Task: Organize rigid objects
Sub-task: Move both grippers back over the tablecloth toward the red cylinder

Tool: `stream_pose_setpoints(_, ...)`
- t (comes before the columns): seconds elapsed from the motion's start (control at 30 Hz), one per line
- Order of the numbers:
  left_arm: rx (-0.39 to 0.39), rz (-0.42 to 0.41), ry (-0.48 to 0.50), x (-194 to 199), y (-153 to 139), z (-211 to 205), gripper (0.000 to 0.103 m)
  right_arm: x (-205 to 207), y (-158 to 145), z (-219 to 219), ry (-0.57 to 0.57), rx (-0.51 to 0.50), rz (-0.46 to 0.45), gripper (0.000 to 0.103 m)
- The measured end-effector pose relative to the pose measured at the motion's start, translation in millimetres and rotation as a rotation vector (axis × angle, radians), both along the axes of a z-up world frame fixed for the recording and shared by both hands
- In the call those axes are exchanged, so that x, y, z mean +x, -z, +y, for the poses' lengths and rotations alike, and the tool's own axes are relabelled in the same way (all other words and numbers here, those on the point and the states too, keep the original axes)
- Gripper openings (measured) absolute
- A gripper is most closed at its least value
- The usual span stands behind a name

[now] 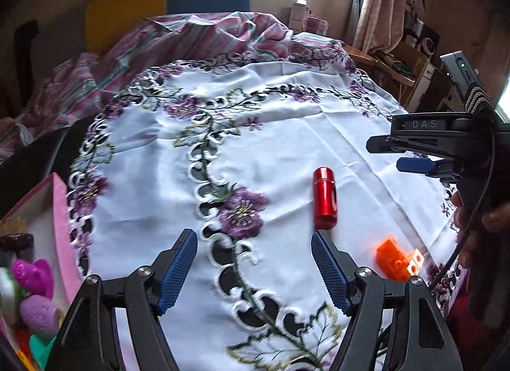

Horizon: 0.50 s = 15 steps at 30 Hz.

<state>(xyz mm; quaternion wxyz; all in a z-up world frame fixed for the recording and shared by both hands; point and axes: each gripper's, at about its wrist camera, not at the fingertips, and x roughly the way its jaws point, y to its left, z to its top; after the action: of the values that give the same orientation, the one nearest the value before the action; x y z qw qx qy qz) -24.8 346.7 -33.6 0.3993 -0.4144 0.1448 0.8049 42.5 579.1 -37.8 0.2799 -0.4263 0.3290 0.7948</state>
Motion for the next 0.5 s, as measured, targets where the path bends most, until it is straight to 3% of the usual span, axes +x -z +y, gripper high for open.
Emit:
stream_pose_setpoints(0.1, -0.013, 0.011, 0.054, -4, 4, 27, 0.072, 1, -2, 1, 0.002, -0.004, 0.011, 0.062)
stream_pose_setpoints(0.27, -0.01, -0.041, 0.119, -13, 16, 62, 0.061, 2, -3, 4, 0.011, -0.007, 0.019, 0.062)
stream_pose_setpoints(0.33, -0.014, -0.073, 0.135, -14, 23, 74, 0.052, 3, -3, 5, 0.015, -0.014, 0.022, 0.062)
stream_pose_setpoints(0.4, -0.023, -0.077, 0.152, -12, 29, 86, 0.051, 4, -3, 6, 0.02, -0.016, 0.027, 0.062)
stream_pose_setpoints(0.5, -0.063, -0.093, 0.166, -14, 43, 101, 0.027, 5, -4, 9, 0.028, -0.016, 0.031, 0.062)
